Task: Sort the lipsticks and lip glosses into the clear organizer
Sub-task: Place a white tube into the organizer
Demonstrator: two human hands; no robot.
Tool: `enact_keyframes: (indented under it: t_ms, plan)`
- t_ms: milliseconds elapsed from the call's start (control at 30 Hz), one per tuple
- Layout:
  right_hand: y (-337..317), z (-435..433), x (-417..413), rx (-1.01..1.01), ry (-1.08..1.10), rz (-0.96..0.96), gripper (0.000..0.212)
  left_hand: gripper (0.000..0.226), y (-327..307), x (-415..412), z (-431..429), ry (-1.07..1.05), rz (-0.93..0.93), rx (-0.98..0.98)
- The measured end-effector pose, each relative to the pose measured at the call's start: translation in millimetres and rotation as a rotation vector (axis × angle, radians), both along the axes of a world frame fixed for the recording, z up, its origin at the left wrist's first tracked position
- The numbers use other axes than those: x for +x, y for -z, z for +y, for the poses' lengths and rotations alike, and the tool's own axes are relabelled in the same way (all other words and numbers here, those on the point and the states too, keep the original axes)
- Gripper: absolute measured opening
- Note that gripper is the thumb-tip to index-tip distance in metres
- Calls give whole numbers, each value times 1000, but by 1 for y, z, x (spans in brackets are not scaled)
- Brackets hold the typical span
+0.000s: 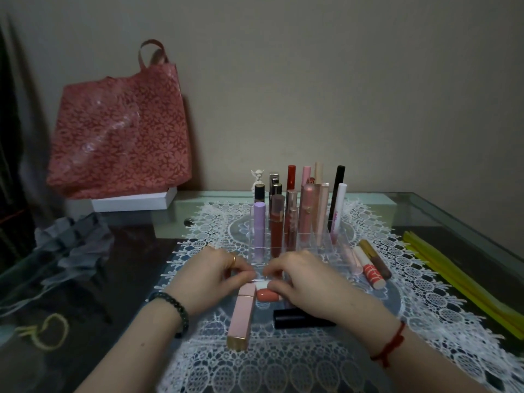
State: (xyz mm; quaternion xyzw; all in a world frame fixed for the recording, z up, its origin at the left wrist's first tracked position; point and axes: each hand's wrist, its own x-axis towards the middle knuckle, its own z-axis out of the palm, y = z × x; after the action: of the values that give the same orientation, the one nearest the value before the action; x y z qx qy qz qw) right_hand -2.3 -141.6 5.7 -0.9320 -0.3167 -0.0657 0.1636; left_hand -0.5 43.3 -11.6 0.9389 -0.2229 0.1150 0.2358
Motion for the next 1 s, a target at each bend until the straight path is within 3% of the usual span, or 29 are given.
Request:
enact_keyframes:
  t_ms: [267, 567, 733, 800, 900, 1000]
  plan:
    - [-1, 3, 1, -59, 16, 56, 23, 11, 1, 2, 6, 53, 183, -42]
    - [1, 5, 4, -181, -12, 5, 18, 11, 3, 1, 5, 72, 109, 41]
    - [-9, -11, 0, 125, 4, -60, 20, 13, -4, -5, 1, 35, -48, -236]
    - [-18, -18, 1, 348, 33, -19, 22, 19, -6, -6, -1, -5, -124, -344]
    - [-33, -30, 8, 792, 90, 6, 24, 38, -5, -6, -4, -63, -168, -368]
    - [-47, -39, 17, 1034, 139, -58, 21, 58, 1, -4, -8, -95, -114, -368]
